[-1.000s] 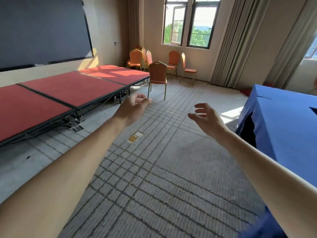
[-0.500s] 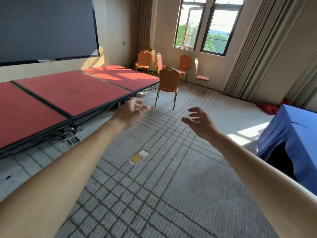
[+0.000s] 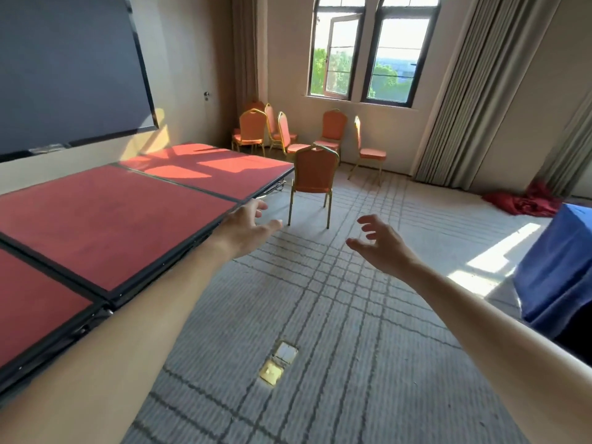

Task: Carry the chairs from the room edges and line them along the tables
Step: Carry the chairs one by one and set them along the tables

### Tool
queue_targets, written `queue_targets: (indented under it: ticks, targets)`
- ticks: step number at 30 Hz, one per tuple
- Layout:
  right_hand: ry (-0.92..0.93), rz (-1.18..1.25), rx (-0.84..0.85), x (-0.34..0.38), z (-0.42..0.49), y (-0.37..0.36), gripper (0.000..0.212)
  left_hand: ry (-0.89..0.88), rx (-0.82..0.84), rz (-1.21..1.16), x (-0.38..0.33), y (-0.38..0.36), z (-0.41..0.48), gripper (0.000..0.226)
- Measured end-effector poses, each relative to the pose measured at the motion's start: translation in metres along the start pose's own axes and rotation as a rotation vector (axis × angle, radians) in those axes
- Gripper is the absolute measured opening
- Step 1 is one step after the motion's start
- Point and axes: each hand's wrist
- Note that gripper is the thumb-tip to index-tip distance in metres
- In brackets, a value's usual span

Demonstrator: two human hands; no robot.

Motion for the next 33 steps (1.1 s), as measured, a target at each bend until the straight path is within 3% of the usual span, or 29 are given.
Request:
queue_targets:
  ticks: [6,12,20,33]
  targets:
    - [-0.052,0.005,-0.009,-0.021,0.135,-0.055,0.056,-0.005,0.082,0.024,0.040,-0.007,0.148,0.061]
    - [-0.094,0.011,-0.023,-0.058,0.326,-0.107,0.059,0.017,0.151,0.038,0.079,-0.015,0.344,0.061]
    - [-0.104,-0.022,-0.012,-0.063,0.558,-0.138,0.057,0.020,0.121,-0.024,0.099,0.013,0.582,0.057]
    - [-0.198,-0.148,-0.033,-0.143,0.920,-0.207,0.058,0.009,0.197,-0.145,0.170,-0.032,0.979,0.054]
Point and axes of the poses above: each hand's wrist, its own z-axis towards the middle knuckle, its own y-axis out of the back of the hand, x = y × z, and after that the axes turned 3 degrees about y, right-handed
